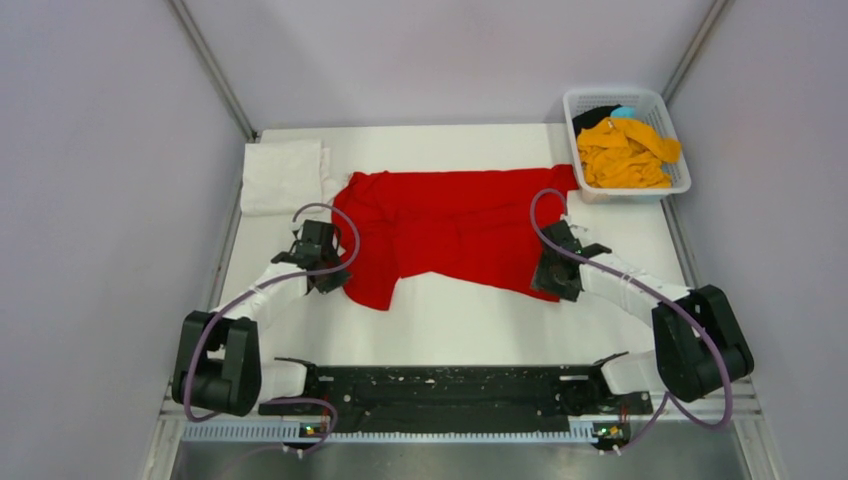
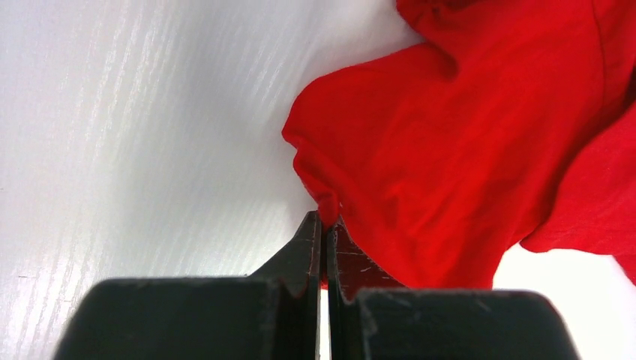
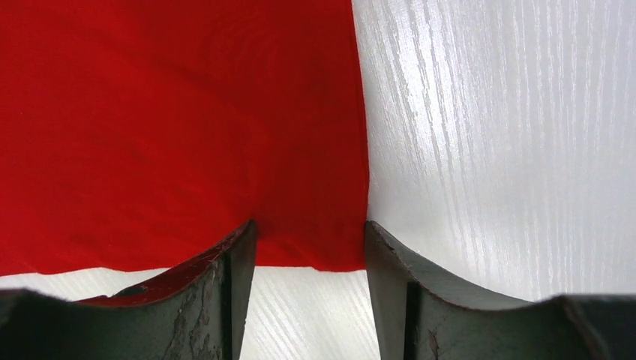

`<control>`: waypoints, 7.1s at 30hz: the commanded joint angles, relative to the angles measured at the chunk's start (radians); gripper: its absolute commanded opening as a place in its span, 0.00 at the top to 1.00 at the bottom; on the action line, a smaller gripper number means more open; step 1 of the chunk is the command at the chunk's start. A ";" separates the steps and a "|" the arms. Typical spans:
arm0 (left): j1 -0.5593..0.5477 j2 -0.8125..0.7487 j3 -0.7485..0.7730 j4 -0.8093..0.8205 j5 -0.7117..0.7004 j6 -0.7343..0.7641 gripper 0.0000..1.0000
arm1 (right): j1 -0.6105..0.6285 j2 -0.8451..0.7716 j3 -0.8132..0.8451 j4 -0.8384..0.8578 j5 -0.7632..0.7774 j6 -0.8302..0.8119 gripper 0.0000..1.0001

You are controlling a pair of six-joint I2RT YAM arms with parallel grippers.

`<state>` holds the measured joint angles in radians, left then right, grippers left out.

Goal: Fold and stack the t-shirts
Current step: Flatten out the tshirt

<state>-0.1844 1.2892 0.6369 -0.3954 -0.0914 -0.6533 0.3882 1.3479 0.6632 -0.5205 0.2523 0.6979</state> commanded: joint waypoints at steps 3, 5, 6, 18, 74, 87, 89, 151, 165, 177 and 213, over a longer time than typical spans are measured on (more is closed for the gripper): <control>-0.001 -0.031 -0.001 0.006 -0.031 -0.009 1.00 | 0.030 0.048 0.003 0.000 0.008 0.053 0.52; -0.001 -0.032 0.003 0.002 -0.030 -0.008 1.00 | 0.041 0.056 0.009 -0.009 0.020 0.056 0.52; -0.001 -0.034 0.003 0.002 -0.031 -0.008 1.00 | 0.048 0.060 0.013 -0.018 0.029 0.057 0.52; 0.000 -0.103 0.022 -0.015 -0.028 -0.004 1.00 | 0.071 0.055 0.096 -0.068 0.103 0.015 0.94; -0.001 -0.209 1.076 0.109 -0.250 0.451 1.00 | -0.066 -0.231 1.144 -0.098 0.167 -0.543 1.00; -0.001 -0.393 1.168 0.115 -0.043 0.483 1.00 | -0.065 -0.410 1.200 -0.127 -0.043 -0.538 1.00; -0.001 -0.423 1.188 0.127 0.000 0.492 1.00 | -0.065 -0.425 1.241 -0.144 -0.098 -0.544 1.00; 0.009 0.730 1.044 0.293 -0.018 0.416 1.00 | -0.152 0.237 0.465 0.467 0.209 -0.529 1.00; 0.036 0.970 1.376 0.184 -0.085 0.473 1.00 | -0.153 0.491 0.713 0.367 0.178 -0.503 1.00; 0.043 1.149 1.721 0.119 0.000 0.334 0.02 | -0.159 0.744 1.128 0.208 0.306 -0.454 0.19; 0.040 0.891 1.045 0.174 0.156 0.145 0.28 | -0.080 0.591 0.614 0.271 -0.139 -0.371 0.02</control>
<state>-0.1455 2.1696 1.6310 -0.2298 0.1055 -0.5144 0.3073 1.9316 1.2758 -0.2623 0.1036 0.3264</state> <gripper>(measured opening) 0.746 0.984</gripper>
